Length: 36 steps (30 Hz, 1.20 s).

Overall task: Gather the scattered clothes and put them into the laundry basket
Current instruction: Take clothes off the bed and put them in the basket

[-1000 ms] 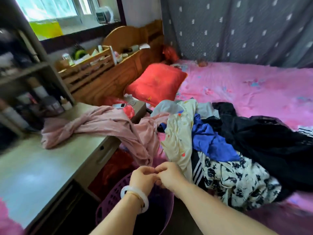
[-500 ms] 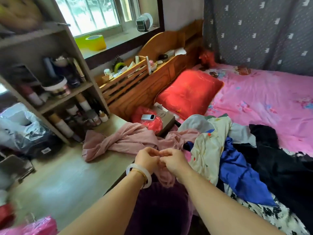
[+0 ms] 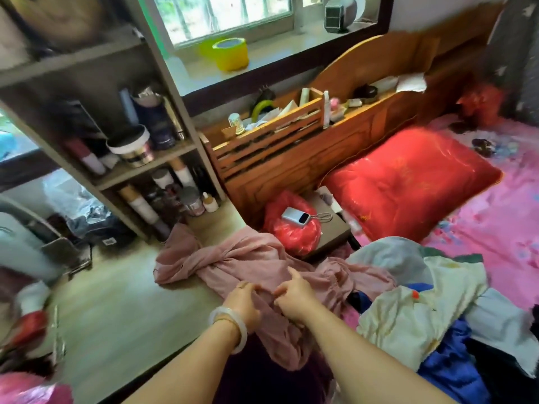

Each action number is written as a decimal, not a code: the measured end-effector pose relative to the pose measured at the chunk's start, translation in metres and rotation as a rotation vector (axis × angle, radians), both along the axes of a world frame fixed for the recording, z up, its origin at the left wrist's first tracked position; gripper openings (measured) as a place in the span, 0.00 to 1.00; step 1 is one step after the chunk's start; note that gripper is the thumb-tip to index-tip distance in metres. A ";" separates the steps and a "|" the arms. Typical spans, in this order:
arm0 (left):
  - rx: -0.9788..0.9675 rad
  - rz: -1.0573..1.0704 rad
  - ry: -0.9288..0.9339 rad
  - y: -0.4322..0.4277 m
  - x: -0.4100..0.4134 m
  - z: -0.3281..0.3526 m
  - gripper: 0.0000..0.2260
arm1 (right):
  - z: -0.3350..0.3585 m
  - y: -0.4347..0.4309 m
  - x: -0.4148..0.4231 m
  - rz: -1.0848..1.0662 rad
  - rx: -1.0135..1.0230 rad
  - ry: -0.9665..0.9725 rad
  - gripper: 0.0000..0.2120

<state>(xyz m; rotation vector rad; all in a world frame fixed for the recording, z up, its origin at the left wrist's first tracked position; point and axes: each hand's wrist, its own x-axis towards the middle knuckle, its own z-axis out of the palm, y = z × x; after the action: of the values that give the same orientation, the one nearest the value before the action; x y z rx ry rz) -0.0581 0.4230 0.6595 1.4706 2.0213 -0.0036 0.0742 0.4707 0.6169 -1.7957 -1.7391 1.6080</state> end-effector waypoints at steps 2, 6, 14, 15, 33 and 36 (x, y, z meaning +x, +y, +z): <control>-0.037 -0.011 -0.009 0.001 -0.004 -0.003 0.28 | -0.005 0.004 -0.006 0.173 0.050 -0.134 0.24; -0.073 0.016 -0.038 0.004 -0.011 -0.008 0.32 | -0.003 0.012 -0.006 0.392 0.035 -0.283 0.17; 0.064 0.070 -0.085 -0.010 -0.017 -0.003 0.40 | 0.044 0.014 0.025 -0.283 -0.078 0.432 0.04; 0.086 0.076 -0.107 -0.012 -0.015 0.000 0.43 | 0.061 0.011 0.028 -0.311 -0.110 0.543 0.05; 0.803 0.051 -0.697 -0.077 0.015 0.132 0.07 | 0.226 -0.097 0.045 -0.342 -0.215 0.983 0.13; 0.858 0.095 -0.892 -0.095 0.003 0.172 0.09 | 0.228 -0.127 0.053 -0.130 0.116 0.668 0.25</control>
<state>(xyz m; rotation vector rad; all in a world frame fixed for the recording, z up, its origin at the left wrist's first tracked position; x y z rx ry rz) -0.0549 0.3279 0.8311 1.4161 1.3388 1.4353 0.1269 0.3433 0.8448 -1.1005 -1.3363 1.7337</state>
